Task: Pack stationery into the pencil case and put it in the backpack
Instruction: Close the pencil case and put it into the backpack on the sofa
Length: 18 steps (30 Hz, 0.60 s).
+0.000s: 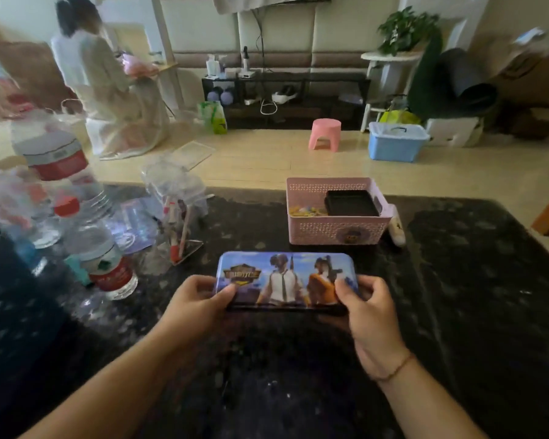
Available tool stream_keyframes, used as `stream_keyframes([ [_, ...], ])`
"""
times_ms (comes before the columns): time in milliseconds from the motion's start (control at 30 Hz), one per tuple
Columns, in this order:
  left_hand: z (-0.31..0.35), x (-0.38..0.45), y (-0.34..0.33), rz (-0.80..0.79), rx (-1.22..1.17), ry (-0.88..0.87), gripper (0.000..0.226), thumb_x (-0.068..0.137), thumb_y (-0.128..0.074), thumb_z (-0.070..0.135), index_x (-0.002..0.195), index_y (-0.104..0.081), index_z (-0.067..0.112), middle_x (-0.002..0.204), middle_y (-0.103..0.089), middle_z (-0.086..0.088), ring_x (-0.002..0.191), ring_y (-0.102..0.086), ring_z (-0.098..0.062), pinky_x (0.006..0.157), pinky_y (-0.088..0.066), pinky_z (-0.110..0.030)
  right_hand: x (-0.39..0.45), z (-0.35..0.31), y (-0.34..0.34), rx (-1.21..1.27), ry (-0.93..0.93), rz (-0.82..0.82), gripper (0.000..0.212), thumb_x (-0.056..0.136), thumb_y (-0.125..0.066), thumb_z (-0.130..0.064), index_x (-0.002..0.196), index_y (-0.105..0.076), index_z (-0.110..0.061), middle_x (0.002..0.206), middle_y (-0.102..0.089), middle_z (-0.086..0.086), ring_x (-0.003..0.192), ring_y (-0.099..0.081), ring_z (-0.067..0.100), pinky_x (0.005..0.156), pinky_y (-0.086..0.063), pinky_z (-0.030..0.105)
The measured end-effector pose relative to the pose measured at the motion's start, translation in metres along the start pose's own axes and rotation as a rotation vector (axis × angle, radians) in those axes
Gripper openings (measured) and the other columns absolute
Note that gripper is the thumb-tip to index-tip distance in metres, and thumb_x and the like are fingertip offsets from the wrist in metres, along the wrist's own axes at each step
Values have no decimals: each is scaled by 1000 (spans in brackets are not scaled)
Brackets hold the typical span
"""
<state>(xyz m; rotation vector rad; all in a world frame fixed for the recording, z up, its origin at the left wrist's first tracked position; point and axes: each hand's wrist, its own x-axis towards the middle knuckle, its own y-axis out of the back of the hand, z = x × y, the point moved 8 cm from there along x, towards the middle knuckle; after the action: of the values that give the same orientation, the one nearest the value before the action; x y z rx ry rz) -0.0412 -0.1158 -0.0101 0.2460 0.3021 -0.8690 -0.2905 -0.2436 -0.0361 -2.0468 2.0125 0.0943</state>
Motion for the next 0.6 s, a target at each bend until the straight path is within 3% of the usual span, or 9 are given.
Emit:
stream_keyframes([
  [100,57,14,-45,-117,-48,43,24,92,-67,9,113,-57,5,90,-75,-15,72,-70,-28,64,-58,-40,38,-55,8,49,-35,10,18,87,-67,-13,98,-54,-16,97,-69,9,72,-72,17,54,-57,37],
  [233,130,-11,-83,-191,-41,97,27,91,-66,3,116,-58,10,90,-76,-16,71,-72,-26,58,-61,-35,36,-126,37,17,-125,48,21,87,-67,-15,101,-52,-16,102,-65,12,82,-69,27,42,-51,30],
  [333,195,-55,-113,-260,-3,125,29,91,-65,0,117,-58,12,87,-77,-13,69,-74,-23,55,-59,-32,7,-195,74,20,-163,88,21,86,-68,-17,101,-53,-16,103,-66,15,84,-68,29,43,-51,31],
  [400,240,-90,-137,-319,32,139,32,91,-64,-1,121,-58,9,95,-75,-17,70,-72,-23,57,-60,-33,-16,-250,107,19,-177,139,22,86,-69,-17,101,-53,-16,103,-66,16,84,-69,30,44,-51,32],
  [600,356,-184,-252,-617,108,107,29,92,-64,1,119,-60,11,101,-72,-15,79,-70,-26,64,-61,-37,-78,-399,225,163,-129,293,31,84,-70,-17,108,-51,-12,110,-63,18,86,-66,33,44,-52,34],
])
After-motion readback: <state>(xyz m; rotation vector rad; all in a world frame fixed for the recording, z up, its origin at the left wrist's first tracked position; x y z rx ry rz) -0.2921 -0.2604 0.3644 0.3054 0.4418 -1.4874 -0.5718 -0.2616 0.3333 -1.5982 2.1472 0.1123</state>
